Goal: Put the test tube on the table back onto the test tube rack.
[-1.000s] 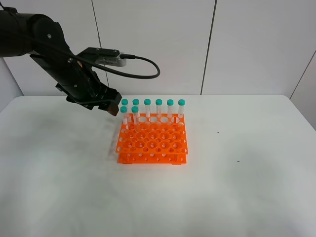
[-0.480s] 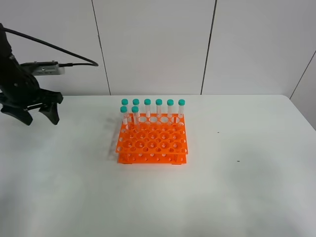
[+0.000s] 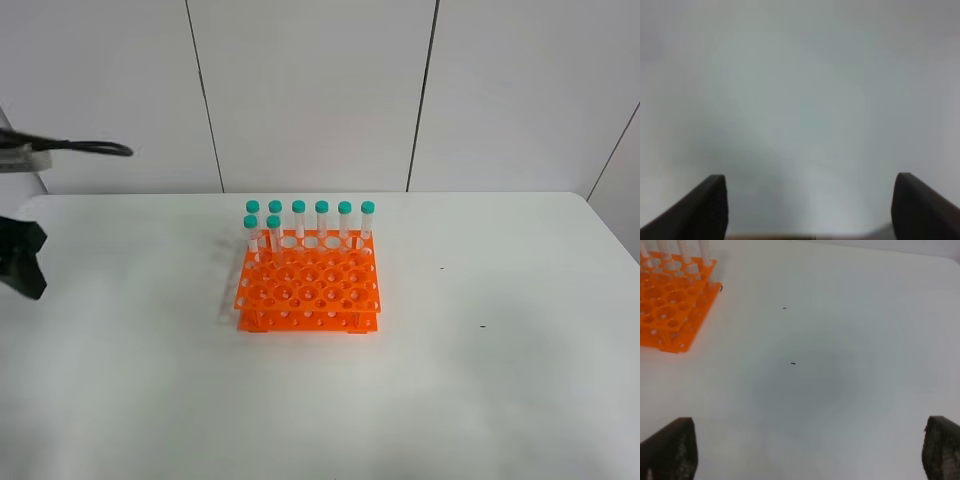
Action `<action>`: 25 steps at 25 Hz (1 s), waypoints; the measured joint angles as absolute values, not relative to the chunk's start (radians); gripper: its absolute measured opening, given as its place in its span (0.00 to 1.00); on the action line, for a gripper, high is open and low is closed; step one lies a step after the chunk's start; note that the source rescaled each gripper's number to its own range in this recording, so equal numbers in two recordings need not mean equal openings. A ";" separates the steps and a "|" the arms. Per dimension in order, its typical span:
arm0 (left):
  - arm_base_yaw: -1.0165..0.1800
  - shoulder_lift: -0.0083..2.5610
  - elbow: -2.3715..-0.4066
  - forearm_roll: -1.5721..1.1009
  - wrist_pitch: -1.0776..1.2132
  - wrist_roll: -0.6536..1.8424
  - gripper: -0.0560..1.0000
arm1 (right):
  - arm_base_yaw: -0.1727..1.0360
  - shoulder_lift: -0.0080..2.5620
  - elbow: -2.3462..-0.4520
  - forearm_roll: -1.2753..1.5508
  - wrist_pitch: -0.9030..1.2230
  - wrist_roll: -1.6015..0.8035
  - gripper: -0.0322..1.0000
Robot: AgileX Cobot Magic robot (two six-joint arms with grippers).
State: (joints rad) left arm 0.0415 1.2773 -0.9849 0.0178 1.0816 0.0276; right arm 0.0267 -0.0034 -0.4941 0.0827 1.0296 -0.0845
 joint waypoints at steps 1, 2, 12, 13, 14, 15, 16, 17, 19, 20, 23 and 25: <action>0.041 1.215 -0.941 0.018 1.082 0.028 0.94 | 0.027 -0.003 -0.494 0.083 1.030 -0.085 1.00; 0.041 1.151 -0.878 0.018 1.082 0.028 0.94 | 0.027 -0.003 -0.494 0.083 1.030 -0.085 1.00; 0.041 0.531 -0.510 0.000 1.052 0.028 0.94 | 0.027 -0.003 -0.494 0.083 1.030 -0.085 1.00; 0.041 0.475 -0.507 0.000 1.051 0.028 0.94 | 0.027 -0.003 -0.494 0.083 1.030 -0.085 1.00; 0.041 0.423 -0.507 0.000 1.050 0.028 0.94 | 0.027 -0.003 -0.494 0.083 1.030 -0.085 1.00; 0.041 0.381 -0.507 0.000 1.050 0.028 0.94 | 0.027 -0.003 -0.494 0.083 1.030 -0.085 1.00; 0.041 0.336 -0.507 0.000 1.050 0.028 0.94 | 0.027 -0.003 -0.494 0.083 1.030 -0.085 1.00; 0.041 0.300 -0.507 0.000 1.050 0.028 0.94 | 0.027 -0.003 -0.494 0.083 1.030 -0.085 1.00; 0.041 0.225 -0.507 0.000 1.050 0.028 0.94 | 0.027 -0.003 -0.494 0.083 1.030 -0.085 1.00; 0.041 0.190 -0.507 0.000 1.050 0.028 0.94 | 0.027 -0.003 -0.494 0.083 1.030 -0.085 1.00; 0.041 0.099 -0.507 0.000 1.050 0.028 0.94 | 0.027 -0.003 -0.494 0.083 1.030 -0.085 1.00; 0.034 0.043 -0.507 0.000 1.050 0.028 0.94 | 0.027 -0.003 -0.494 0.083 1.030 -0.085 1.00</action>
